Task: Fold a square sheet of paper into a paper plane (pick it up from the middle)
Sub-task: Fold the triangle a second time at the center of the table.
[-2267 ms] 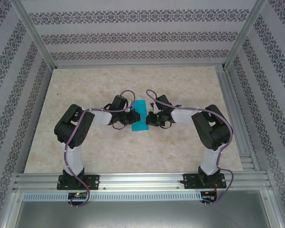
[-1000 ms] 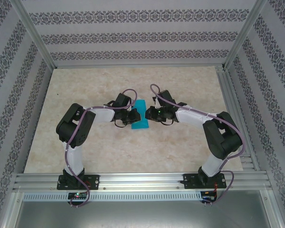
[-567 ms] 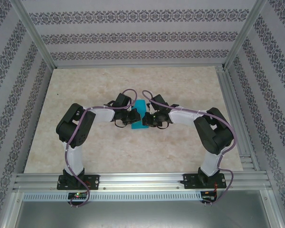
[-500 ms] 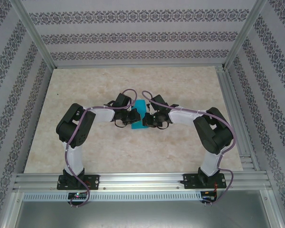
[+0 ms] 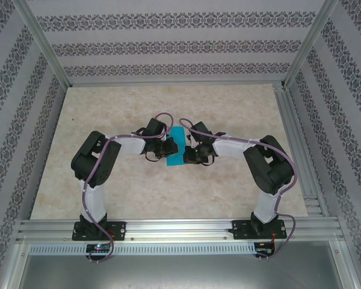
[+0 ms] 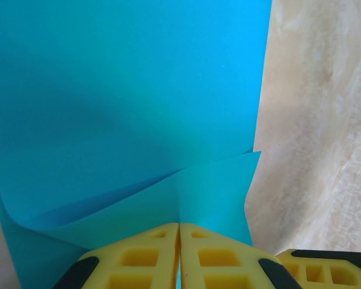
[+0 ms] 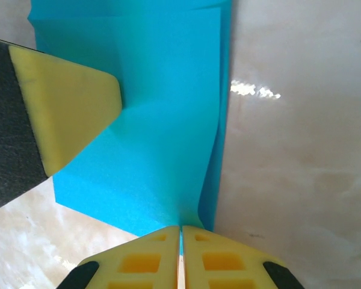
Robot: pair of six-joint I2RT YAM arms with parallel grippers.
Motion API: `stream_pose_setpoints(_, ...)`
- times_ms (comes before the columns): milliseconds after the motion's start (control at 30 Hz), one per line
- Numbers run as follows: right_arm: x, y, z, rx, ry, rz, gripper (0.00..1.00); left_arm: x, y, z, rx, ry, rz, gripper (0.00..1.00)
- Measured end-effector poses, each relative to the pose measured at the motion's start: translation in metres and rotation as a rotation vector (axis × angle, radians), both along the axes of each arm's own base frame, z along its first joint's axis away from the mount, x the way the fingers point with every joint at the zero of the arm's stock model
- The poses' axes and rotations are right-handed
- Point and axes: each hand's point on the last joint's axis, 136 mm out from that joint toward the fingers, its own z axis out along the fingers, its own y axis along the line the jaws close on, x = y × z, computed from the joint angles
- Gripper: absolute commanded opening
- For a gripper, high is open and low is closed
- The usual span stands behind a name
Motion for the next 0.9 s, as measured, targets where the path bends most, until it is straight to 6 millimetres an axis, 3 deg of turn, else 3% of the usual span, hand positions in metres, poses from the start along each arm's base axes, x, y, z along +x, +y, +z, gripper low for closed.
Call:
stream_pose_setpoints(367,-0.001,-0.004,0.000,-0.024,-0.006,0.006,0.13,0.000,0.000,0.000,0.004,0.002,0.002,0.11)
stream_pose_setpoints(567,0.009,0.004,0.034,0.033,-0.077,0.007,0.15,0.000,0.000,0.000,0.004,0.002,0.002,0.11)
stream_pose_setpoints(667,0.017,0.011,0.042,0.057,-0.099,0.010,0.14,0.000,0.000,0.000,0.004,0.002,0.002,0.11)
stream_pose_setpoints(900,0.013,0.014,0.020,0.054,-0.041,0.020,0.15,0.000,0.000,0.000,0.005,0.002,0.002,0.11)
